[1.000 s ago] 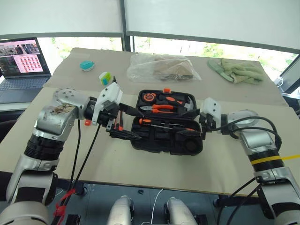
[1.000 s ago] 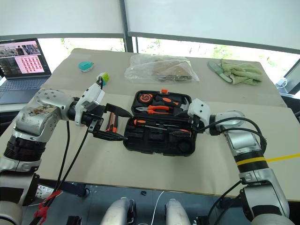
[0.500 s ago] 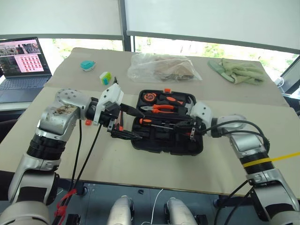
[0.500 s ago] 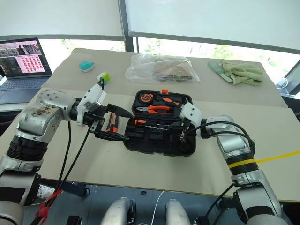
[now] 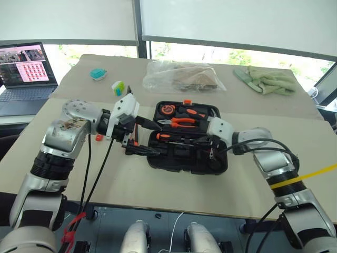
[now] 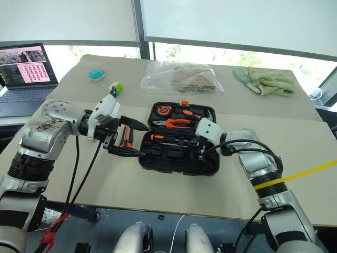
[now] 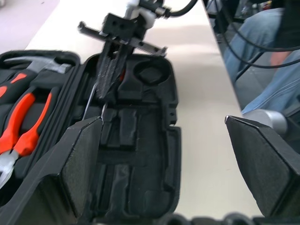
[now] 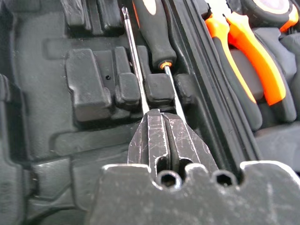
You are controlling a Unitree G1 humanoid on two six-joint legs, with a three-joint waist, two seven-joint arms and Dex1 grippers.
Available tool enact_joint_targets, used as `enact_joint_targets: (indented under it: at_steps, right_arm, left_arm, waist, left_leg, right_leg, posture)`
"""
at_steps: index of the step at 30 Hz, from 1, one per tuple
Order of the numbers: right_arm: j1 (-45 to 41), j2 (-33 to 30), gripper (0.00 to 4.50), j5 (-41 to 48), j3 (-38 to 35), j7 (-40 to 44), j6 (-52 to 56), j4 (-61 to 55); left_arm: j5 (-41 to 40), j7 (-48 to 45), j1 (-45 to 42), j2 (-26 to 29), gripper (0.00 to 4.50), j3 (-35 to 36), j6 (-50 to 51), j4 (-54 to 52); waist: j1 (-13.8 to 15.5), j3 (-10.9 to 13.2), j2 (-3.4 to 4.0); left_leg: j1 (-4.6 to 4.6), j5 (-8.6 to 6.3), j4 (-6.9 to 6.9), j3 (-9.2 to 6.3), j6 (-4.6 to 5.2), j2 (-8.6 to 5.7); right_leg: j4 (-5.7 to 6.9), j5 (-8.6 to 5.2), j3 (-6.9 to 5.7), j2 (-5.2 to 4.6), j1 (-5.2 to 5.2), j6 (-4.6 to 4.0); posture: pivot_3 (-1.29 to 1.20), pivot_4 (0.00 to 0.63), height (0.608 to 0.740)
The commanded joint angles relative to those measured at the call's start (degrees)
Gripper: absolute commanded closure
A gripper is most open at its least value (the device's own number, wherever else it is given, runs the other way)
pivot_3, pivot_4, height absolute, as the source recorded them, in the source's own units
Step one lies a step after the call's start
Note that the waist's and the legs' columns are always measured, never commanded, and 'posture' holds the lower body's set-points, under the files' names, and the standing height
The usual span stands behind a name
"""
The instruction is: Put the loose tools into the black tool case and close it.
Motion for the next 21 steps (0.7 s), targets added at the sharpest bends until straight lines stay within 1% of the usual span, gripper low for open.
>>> enact_joint_targets:
  at_steps: [1,2,4,5,6,8,9,10,11,12,13,15,18,21]
  right_arm:
    - [-2.82,-2.22,4.43,14.25,-13.86,-1.19,13.42,-12.99]
    - [-2.55,-2.8,4.18,16.33,-15.2,-1.42,15.73,-14.83]
    - [-1.29,-5.17,3.7,22.57,-18.84,-0.42,21.12,-19.92]
    - [-0.42,-6.72,3.36,25.97,-20.83,0.4,23.46,-22.68]
    - [0.25,-7.85,3.02,28.4,-22.2,0.74,25.05,-24.58]
    - [1.67,-10.19,2.3,31.8,-23.9,1.43,26.78,-27.56]
    - [2.78,-11.62,1.94,33.55,-24.82,1.92,27.51,-29.34]
    - [3.65,-12.68,1.67,34.87,-25.47,2.2,27.94,-30.56]
    - [4.65,-13.64,1.27,36.26,-26.27,2.19,28.49,-31.93]
    - [5.65,-14.51,1.01,37.25,-26.88,1.87,28.81,-33.09]
    - [6.31,-15.11,0.61,37.96,-27.22,1.43,28.9,-33.72]
    - [7.81,-15.87,0.02,38.75,-28.01,0.23,28.73,-34.78]
    - [8.74,-16.27,0.02,39.96,-28.53,-1.52,28.44,-35.36]
    - [9.89,-16.01,0.02,41.08,-28.71,-3.81,28.5,-36.88]
  left_arm:
    - [-0.32,8.13,5.74,2.97,0.0,7.4,4.03,-3.71]
    - [-0.63,9.82,7.06,3.28,0.0,8.61,5.03,-4.58]
    - [-0.86,15.62,12.3,3.61,0.0,13.63,7.02,-7.68]
    - [-1.08,20.55,15.48,2.68,0.0,18.36,9.2,-9.37]
    - [-1.4,24.12,17.68,1.92,0.0,21.6,10.85,-10.75]
    - [-3.08,28.82,22.37,0.77,0.0,27.87,14.51,-14.33]
    - [-2.85,29.56,27.79,1.18,0.0,31.63,15.51,-17.38]
    - [-2.78,30.22,31.76,1.54,0.0,34.19,16.16,-19.61]
    - [-1.89,31.25,36.91,1.71,0.0,37.41,16.96,-21.42]
    - [-1.02,32.8,40.91,1.66,0.0,39.86,17.76,-22.36]
    - [-0.75,34.08,43.11,1.57,0.0,41.16,18.3,-22.81]
    - [-0.65,36.92,45.12,2.04,0.0,41.9,21.55,-22.54]
    - [-1.48,39.26,43.78,2.75,0.0,40.83,24.47,-21.75]
    - [-2.37,44.12,28.29,4.07,0.0,33.89,34.55,-16.44]
  waist:
    - [-0.15,0.06,0.06]
    - [-0.03,0.07,0.04]
    - [0.16,0.08,0.02]
    - [0.18,0.08,0.02]
    - [0.19,0.08,0.01]
    - [0.18,0.1,-0.03]
    - [0.18,0.11,-0.05]
    - [0.14,0.13,-0.09]
    - [-0.13,0.13,-0.09]
    - [-0.2,0.13,-0.1]
    - [-0.19,0.15,-0.14]
    - [0.01,0.17,-0.23]
    - [0.85,0.19,-0.32]
    - [1.87,0.24,-0.51]
  left_leg:
    - [-0.06,0.0,-0.02,-0.08,0.0,0.01]
    - [-0.12,0.0,-0.02,-0.17,0.0,0.01]
    - [-0.19,0.0,-0.04,-0.22,0.0,0.05]
    - [-0.19,0.0,-0.05,-0.14,0.0,0.05]
    - [-0.19,-0.01,-0.07,-0.14,-0.01,0.06]
    - [-0.19,-0.01,-0.11,-0.19,-0.01,0.05]
    - [-0.19,-0.01,-0.11,-0.23,-0.01,0.04]
    - [-0.18,-0.01,-0.11,-0.22,-0.01,0.04]
    - [-0.19,-0.01,-0.11,-0.2,-0.02,0.04]
    - [-0.17,-0.03,-0.16,-0.17,-0.04,0.06]
    - [-0.11,-0.03,-0.26,-0.13,-0.06,0.06]
    - [-0.1,0.0,-0.29,-0.15,-0.1,0.06]
    - [-0.08,0.11,-0.31,-0.17,-0.22,0.05]
    - [-0.09,0.13,-0.3,-0.13,-0.25,0.03]
  right_leg:
    - [0.17,0.01,0.14,-0.02,-0.19,0.0]
    - [0.22,0.01,0.14,-0.01,-0.29,-0.01]
    - [0.25,0.02,0.07,0.01,-0.37,-0.03]
    - [0.21,0.02,0.02,0.02,-0.36,-0.03]
    - [0.2,0.02,0.03,-0.01,-0.35,-0.03]
    - [0.15,0.02,0.03,-0.06,-0.36,-0.03]
    - [0.18,0.02,0.05,-0.1,-0.37,-0.03]
    - [0.17,0.02,0.05,-0.11,-0.37,-0.03]
    - [0.15,0.02,0.05,-0.13,-0.39,-0.03]
    - [0.14,0.02,0.07,-0.18,-0.42,-0.03]
    - [0.12,0.02,0.12,-0.23,-0.44,-0.04]
    - [0.14,0.02,0.1,-0.2,-0.51,-0.11]
    - [0.13,0.02,-0.07,-0.19,-0.65,-0.19]
    - [0.01,0.01,-0.11,-0.25,-0.64,-0.21]
  posture:
    - [0.0,0.15,0.74]
    - [0.0,0.15,0.74]
    - [0.0,0.15,0.74]
    - [0.0,0.15,0.74]
    - [0.0,0.15,0.74]
    - [0.0,0.15,0.74]
    - [0.0,0.15,0.74]
    - [0.0,0.15,0.74]
    - [0.0,0.15,0.74]
    - [0.0,0.15,0.74]
    - [0.0,0.15,0.74]
    - [0.0,0.15,0.74]
    - [0.0,0.15,0.74]
    - [0.0,0.15,0.74]
